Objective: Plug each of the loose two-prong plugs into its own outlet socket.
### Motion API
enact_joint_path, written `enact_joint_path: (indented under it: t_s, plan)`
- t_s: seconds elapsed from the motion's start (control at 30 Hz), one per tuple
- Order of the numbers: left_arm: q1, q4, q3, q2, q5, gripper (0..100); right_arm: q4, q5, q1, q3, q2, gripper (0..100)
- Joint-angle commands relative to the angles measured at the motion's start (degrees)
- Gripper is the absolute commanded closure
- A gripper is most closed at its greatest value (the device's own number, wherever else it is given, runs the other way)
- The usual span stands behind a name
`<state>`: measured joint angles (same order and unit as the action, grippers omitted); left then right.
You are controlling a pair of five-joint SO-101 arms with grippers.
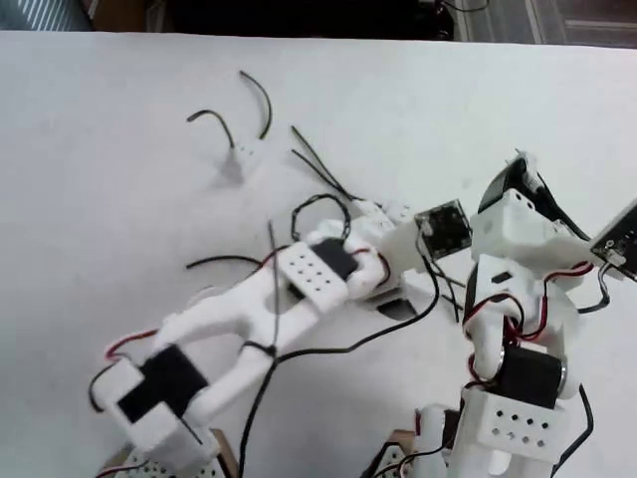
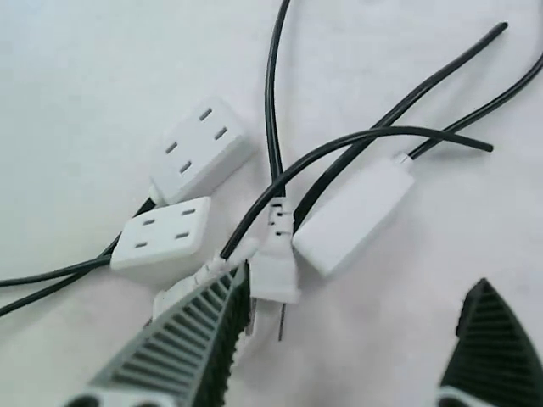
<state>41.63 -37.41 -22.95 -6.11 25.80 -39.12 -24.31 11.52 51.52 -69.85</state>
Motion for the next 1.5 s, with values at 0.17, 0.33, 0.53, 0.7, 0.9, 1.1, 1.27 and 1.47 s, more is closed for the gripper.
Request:
enact_joint_path:
  t_s: [0.17, 0.33, 0.53, 0.7, 0.9, 1.1, 1.27, 1.47]
  plan:
    - [3.3, 1.4, 7.4, -9.5, 8.0, 69, 0.5, -0.3, 0.3, -0.2, -1.2, 98.1]
    - [3.6, 1.4, 7.3, -12.0, 12.6, 79, 0.5, -0.3, 0.3, -0.2, -1.2, 98.1]
    - [3.3, 0.9, 6.7, -8.5, 12.8, 92, 0.5, -0.3, 0.3, -0.2, -0.9, 98.1]
    - [3.3, -3.0, 4.3, -2.1, 12.8, 98, 0.5, -0.3, 0.3, -0.2, -0.9, 98.1]
    - [3.2, -7.7, -2.6, 7.2, 12.8, 98, 0.6, -0.3, 0.3, 0.1, -0.9, 98.1]
    - [-1.1, -9.4, -13.6, 21.3, 12.7, 98, 0.7, -0.2, 0.2, 0.4, -0.8, 98.1]
    - [-11.1, -9.6, -22.5, 33.7, 12.9, 98, 0.5, 0.3, -2.5, 0.4, -0.8, 98.1]
    - [-24.1, -9.2, -31.5, 44.9, 13.3, 98, 0.6, 0.3, -4.4, 1.1, -0.8, 98.1]
